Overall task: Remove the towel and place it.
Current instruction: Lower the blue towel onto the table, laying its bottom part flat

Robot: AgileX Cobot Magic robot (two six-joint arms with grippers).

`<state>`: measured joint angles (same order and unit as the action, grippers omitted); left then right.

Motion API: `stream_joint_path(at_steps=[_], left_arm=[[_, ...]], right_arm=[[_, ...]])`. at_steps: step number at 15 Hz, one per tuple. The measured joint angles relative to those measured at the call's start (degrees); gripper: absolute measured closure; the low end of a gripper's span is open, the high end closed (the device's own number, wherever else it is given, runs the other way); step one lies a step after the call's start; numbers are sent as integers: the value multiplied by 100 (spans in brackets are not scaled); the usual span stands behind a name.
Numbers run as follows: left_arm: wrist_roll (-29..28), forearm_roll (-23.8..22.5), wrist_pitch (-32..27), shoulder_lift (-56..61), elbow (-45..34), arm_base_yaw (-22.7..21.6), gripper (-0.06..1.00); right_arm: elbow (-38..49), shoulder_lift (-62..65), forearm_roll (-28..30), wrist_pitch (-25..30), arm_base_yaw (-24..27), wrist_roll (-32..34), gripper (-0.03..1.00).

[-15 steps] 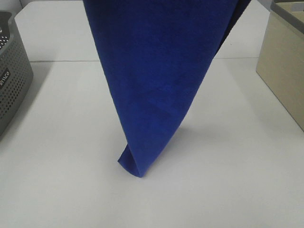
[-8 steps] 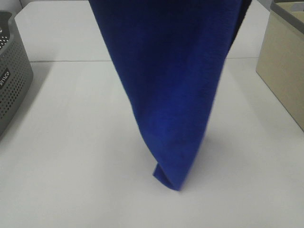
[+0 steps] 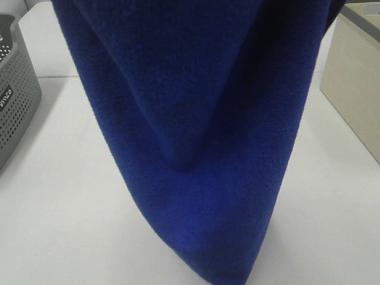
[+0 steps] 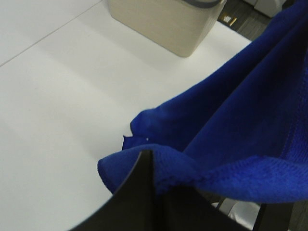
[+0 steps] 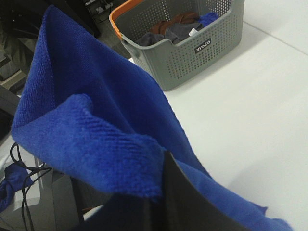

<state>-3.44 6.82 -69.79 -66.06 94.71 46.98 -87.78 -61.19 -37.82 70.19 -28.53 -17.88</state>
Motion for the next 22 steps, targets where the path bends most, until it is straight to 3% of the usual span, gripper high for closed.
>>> stream_joint_path(at_steps=[2,5,6,8,10,13,14,15,17,19,22], left_arm=[[-521,-476,6,0,143,0,94],[-1112,-2172,-29,-378,183,-241,94],[-1186,-2590,-29,-607,183,-504,94],[-1169,-3031,132,-1203,183,-1100,94],[-1014,-3300,1215,-1684,183,-1748,94],[-1094,-3461,3953,-2384,183,-2601,94],[-1186,-3466,5002,-2653,235,-2859,94],[-1226,-3484,5374,-2773,304,-2974,94],[-1306,-3512,6537,-3398,877,-3243,94],[-1306,-3581,6801,-3982,1684,-3272,94],[-1301,-3804,6629,-4658,2355,-3260,94]], right_arm=[[-103,-29,464,0,0,-57,97],[-143,-596,2166,-34,0,-57,97],[-143,-940,2601,-281,0,-57,97],[-149,-1541,3048,-1547,-6,-97,97],[-327,-2166,3432,-3117,-11,-355,97],[-940,-3323,3994,-5632,17,-573,97],[-1272,-3713,4005,-6205,86,-584,97],[-1748,-4120,3959,-6572,212,-584,97],[-2504,-4601,3782,-6755,476,-550,97],[-3306,-5128,3392,-6767,785,-487,97],[-3529,-5518,3140,-6457,905,-395,97]])
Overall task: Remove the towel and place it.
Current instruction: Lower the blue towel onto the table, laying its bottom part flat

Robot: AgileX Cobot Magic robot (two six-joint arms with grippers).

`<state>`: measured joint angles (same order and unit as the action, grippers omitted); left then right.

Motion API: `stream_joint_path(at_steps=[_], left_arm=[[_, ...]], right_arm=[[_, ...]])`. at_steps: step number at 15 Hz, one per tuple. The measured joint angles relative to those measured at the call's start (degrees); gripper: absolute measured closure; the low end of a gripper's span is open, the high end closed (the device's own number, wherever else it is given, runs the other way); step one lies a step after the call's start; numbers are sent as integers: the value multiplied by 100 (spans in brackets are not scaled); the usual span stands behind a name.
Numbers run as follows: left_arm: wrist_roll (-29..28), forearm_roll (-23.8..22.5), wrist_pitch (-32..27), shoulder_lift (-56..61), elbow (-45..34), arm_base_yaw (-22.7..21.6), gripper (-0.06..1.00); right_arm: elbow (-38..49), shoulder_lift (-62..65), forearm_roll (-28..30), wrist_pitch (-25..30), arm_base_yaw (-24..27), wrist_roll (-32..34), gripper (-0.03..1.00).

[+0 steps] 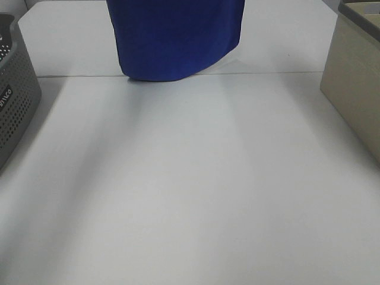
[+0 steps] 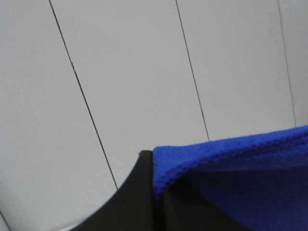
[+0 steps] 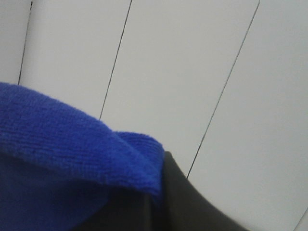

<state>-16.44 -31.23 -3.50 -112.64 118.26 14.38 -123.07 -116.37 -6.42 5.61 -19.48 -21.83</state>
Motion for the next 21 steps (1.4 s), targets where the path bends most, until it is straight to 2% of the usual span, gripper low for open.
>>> stream_joint_path(at_steps=[1,2,4,5,7,8,12,14,16,18,19,21], left_arm=[[109,-23,-745,-201,6,120,94],[189,-23,-1020,-229,6,189,94],[688,23,-2051,-264,6,476,94],[985,63,-2498,-246,6,619,94],[1461,246,-3466,17,132,819,94],[1541,292,-3615,103,172,825,94],[2097,1146,-4693,1140,292,877,94],[2223,1409,-4956,1547,292,888,94],[2252,1547,-4979,1914,292,894,94],[2257,1558,-4870,2017,292,894,94],[2269,1278,-4601,1822,304,894,94],[2269,940,-4165,1369,304,882,94]], right_arm=[[0,-321,-160,579,86,6,97],[0,-384,-201,768,97,6,97],[6,-464,-304,1896,160,11,97],[6,-430,-321,2074,160,11,97],[6,-74,-355,2865,160,11,97],[6,46,-372,3054,160,11,97],[-6,1008,-579,4882,160,17,97],[-6,1364,-911,5483,155,17,97],[-6,1650,-1186,5638,149,17,97],[-11,1765,-1266,5420,149,-11,97],[-29,1650,-1106,4658,143,-155,97],[-29,1197,-837,3948,143,-160,97]])
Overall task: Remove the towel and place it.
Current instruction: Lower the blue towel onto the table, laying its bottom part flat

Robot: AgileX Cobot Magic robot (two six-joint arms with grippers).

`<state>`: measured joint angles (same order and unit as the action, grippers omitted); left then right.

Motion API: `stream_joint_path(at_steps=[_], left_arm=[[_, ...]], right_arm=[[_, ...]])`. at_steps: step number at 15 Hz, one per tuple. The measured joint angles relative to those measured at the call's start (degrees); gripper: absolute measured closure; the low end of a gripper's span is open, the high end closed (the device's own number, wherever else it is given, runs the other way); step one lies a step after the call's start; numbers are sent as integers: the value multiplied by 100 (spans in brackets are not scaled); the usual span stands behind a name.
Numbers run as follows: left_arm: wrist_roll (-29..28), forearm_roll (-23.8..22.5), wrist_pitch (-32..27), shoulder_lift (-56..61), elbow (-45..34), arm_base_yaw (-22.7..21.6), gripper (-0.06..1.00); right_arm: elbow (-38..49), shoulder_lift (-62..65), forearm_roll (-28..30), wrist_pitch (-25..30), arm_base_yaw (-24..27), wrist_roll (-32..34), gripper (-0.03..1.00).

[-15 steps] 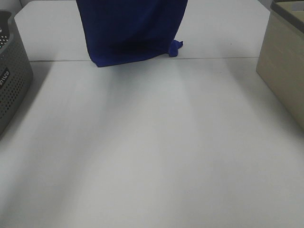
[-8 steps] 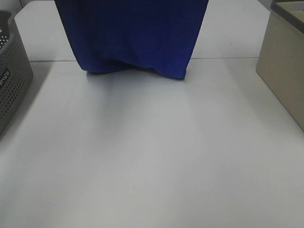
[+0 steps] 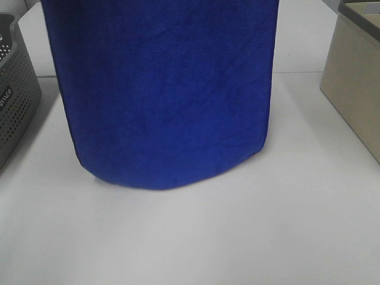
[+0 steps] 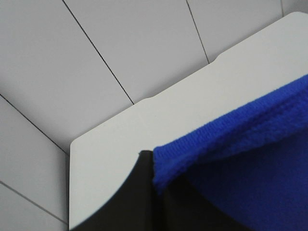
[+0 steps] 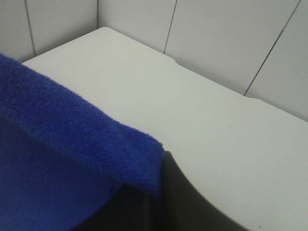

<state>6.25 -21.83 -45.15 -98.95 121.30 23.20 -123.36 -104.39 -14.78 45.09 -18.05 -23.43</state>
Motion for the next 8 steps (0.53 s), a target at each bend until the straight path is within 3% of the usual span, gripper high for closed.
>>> stream_joint_path(at_steps=[2,4,8], left_arm=[[0,-115,733,-533,0,-138,94],[-97,-143,1558,-905,0,-281,94],[-252,-189,4578,-1438,0,-584,94]], right_arm=[[6,-481,97,-865,11,-11,97],[17,-814,17,-2172,11,-17,97],[-166,-1071,-435,-4418,11,-29,97]])
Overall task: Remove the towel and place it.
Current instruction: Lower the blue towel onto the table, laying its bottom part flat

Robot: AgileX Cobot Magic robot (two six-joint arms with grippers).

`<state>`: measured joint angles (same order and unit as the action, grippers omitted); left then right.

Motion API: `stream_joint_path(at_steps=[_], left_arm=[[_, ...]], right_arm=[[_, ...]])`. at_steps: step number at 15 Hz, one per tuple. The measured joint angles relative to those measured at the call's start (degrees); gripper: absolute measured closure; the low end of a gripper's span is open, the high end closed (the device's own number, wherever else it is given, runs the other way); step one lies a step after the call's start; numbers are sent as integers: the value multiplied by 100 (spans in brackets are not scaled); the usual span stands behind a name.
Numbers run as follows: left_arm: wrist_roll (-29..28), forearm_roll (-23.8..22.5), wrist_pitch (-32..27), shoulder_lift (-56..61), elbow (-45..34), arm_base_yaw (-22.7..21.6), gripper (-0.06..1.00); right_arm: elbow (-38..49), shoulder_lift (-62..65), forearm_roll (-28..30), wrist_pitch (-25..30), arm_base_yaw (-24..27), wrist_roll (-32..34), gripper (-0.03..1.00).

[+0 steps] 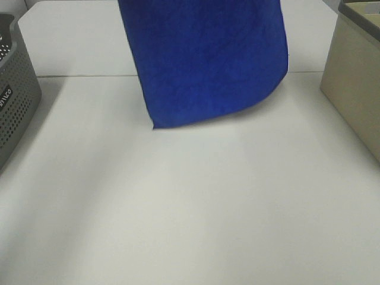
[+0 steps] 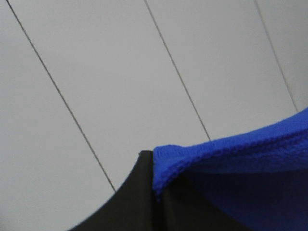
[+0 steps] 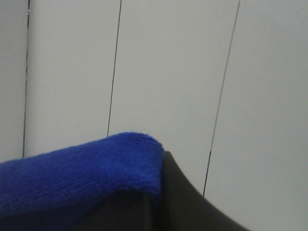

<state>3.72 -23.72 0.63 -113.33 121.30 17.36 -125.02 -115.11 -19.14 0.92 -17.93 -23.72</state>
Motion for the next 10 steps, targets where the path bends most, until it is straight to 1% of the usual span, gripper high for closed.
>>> stream_joint_path(at_steps=[1,2,3,4,5,6,7,8,9,10], left_arm=[[172,-6,441,-52,103,0,94],[332,-23,602,-109,315,0,94],[441,-29,573,-143,521,0,94],[464,-29,361,-201,670,0,94],[464,-29,-11,-246,733,0,94],[487,52,-1776,-413,733,86,94],[487,120,-2252,-453,733,109,94],[493,292,-3329,-521,733,178,94],[493,413,-4412,-527,728,252,94],[493,504,-5300,-527,728,309,94]], right_arm=[[-206,-80,-46,-166,0,0,97],[-395,-143,-74,-143,0,0,97],[-481,-183,-92,-46,0,0,97],[-504,-241,-109,183,0,0,97],[-504,-327,-109,539,11,0,97],[-458,-498,-120,1845,80,0,97],[-447,-521,-120,2263,92,0,97],[-435,-556,-109,3019,120,34,97],[-430,-556,-109,3890,138,34,97],[-430,-556,-126,4670,138,40,97]])
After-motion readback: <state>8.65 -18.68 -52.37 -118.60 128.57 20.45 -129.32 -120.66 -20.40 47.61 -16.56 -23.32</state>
